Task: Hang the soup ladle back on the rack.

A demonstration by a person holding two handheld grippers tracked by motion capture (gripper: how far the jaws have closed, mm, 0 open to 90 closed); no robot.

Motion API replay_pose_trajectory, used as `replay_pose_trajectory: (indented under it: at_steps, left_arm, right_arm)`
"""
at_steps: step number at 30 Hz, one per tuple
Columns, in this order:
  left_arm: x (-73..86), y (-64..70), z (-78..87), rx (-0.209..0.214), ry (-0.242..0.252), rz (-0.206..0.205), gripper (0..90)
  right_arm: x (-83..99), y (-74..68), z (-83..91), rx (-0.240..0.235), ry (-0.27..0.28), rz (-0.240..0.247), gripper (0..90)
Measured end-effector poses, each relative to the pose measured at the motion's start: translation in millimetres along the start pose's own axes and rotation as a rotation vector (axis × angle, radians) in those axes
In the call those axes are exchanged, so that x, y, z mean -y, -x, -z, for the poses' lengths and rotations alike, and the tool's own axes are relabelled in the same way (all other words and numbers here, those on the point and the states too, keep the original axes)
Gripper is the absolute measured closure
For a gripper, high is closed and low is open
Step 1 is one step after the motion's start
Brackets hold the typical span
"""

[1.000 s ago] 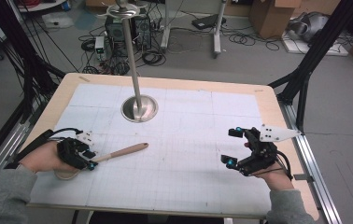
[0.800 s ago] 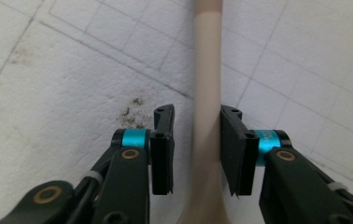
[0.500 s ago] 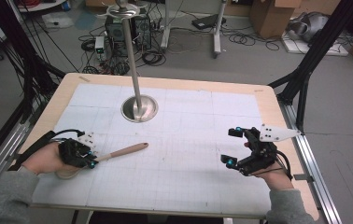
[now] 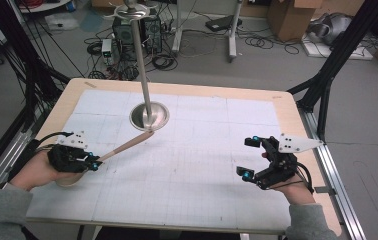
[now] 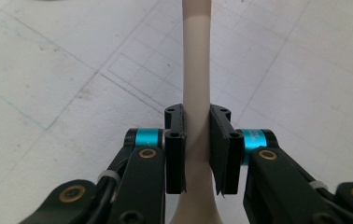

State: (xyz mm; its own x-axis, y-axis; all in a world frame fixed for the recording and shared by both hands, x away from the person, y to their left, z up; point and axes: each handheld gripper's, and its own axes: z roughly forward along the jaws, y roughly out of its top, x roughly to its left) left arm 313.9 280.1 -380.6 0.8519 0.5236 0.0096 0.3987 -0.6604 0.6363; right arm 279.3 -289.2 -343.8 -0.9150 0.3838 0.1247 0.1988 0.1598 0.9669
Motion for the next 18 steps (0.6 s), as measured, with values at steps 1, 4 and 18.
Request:
replay_pose_trajectory:
  at_steps: [1, 4, 18]
  left_arm:
    - [0.0, 0.0, 0.0, 0.0, 0.0, 0.0, 77.0]
    - [0.2, 0.0, 2.7, -0.026, 0.014, 0.012, 77.1]
    - [-3.0, -5.1, 15.9, -0.096, 0.123, 0.106, 77.1]
  right_arm:
    - [0.0, 0.0, 0.0, 0.0, 0.0, 0.0, 0.0]
    - [-1.6, -1.5, -0.1, -0.001, 0.002, 0.007, 0.0]
    - [0.0, 0.5, -1.2, 0.006, 0.002, -0.004, 0.1]
